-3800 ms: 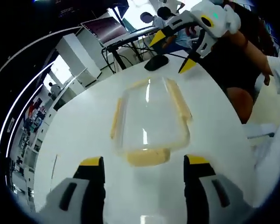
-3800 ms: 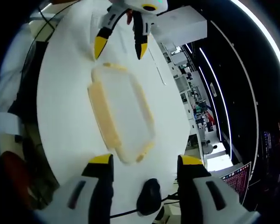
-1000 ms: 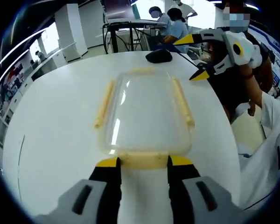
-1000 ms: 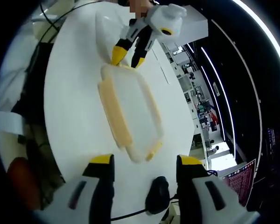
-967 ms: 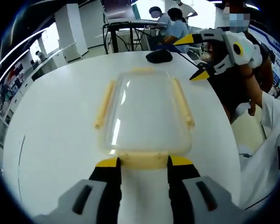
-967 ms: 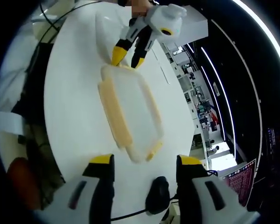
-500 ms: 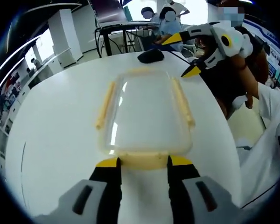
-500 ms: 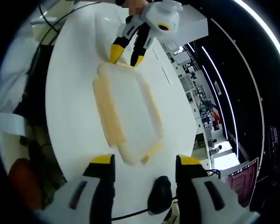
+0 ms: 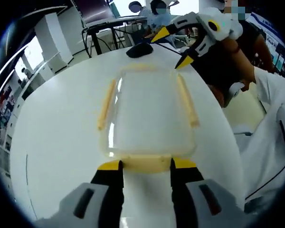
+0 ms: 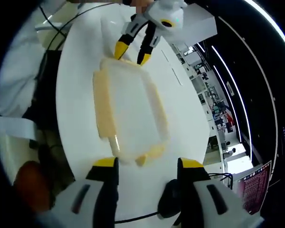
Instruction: Snap each plastic latch of the storage box into its locked position after aligning the lid with the box until every specified latch is closed and the lid sits flush.
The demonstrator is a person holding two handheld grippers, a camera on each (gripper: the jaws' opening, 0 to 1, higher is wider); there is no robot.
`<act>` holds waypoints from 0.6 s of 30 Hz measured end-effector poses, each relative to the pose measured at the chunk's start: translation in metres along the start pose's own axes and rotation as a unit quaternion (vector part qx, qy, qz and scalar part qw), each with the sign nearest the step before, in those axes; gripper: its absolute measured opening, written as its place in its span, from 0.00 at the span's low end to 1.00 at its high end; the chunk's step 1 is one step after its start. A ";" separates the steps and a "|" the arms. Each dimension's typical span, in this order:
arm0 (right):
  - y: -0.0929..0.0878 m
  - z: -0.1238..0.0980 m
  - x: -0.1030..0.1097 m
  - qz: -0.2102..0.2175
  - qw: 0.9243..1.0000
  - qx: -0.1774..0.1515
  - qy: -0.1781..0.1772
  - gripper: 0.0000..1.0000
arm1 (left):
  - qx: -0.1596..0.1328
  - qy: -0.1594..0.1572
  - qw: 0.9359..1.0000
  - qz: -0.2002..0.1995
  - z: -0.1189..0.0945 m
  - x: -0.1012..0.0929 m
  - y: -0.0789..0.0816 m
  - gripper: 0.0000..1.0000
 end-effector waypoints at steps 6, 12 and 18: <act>-0.006 -0.001 0.011 0.003 0.999 0.013 0.035 0.46 | 0.014 -0.007 0.999 0.037 -0.004 -0.005 -0.001 0.37; -0.010 -0.004 0.012 0.021 0.998 0.008 0.057 0.45 | 0.017 -0.015 0.998 0.058 -0.005 -0.007 -0.001 0.37; -0.013 -0.005 0.015 0.039 0.995 0.006 0.096 0.44 | 0.016 -0.033 0.996 0.081 -0.006 -0.013 -0.003 0.37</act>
Point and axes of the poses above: the point that each gripper's makers call its tool centre point, and the gripper's own axes: z roughly forward along the fingers, x roughly to its left, y roughly out of its top, the point moved 2 cm from there along -z, roughly backward along the fingers, and after that the axes turned 9 degrees about z, right-handed, at the moved point
